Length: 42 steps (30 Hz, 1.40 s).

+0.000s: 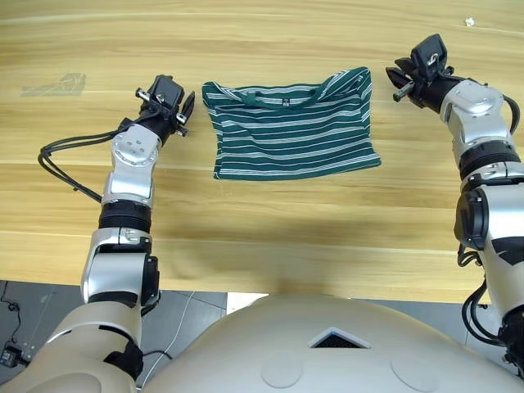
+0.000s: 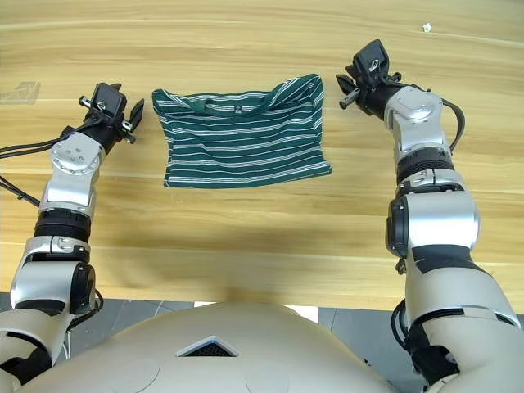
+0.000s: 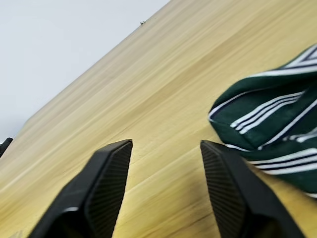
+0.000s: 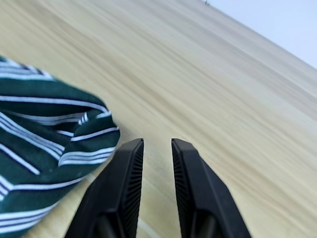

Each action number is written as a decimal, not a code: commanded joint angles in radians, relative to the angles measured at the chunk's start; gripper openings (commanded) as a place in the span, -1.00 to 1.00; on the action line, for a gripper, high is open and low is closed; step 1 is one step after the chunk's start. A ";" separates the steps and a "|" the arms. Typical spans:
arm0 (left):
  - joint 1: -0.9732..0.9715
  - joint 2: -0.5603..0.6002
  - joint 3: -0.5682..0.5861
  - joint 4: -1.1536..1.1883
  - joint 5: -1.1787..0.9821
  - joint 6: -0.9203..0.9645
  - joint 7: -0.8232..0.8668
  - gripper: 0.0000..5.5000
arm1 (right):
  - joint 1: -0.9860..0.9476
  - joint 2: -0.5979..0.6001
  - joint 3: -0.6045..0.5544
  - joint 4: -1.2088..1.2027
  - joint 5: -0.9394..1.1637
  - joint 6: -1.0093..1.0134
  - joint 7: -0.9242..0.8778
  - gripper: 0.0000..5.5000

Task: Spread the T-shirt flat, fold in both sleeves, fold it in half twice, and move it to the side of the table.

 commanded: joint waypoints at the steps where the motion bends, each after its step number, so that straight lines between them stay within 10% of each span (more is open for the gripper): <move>1: 0.015 -0.015 0.001 0.014 0.001 -0.004 0.012 0.13 | 0.019 0.017 -0.020 -0.015 0.009 -0.040 0.043 -0.62; 14: 0.103 -0.013 0.017 -0.154 -0.027 -0.023 -0.009 0.83 | 0.130 -0.005 0.015 -0.167 -0.020 -0.180 0.246 -0.62; 32: 0.383 0.027 -0.206 -0.608 0.099 0.022 -0.183 0.83 | 0.500 -0.186 0.324 -0.559 -0.252 -0.222 0.298 -0.62; 42: 0.371 0.045 -0.185 -0.631 0.089 0.015 -0.187 0.83 | 0.839 -0.442 0.348 -1.336 -0.056 0.022 0.515 -0.62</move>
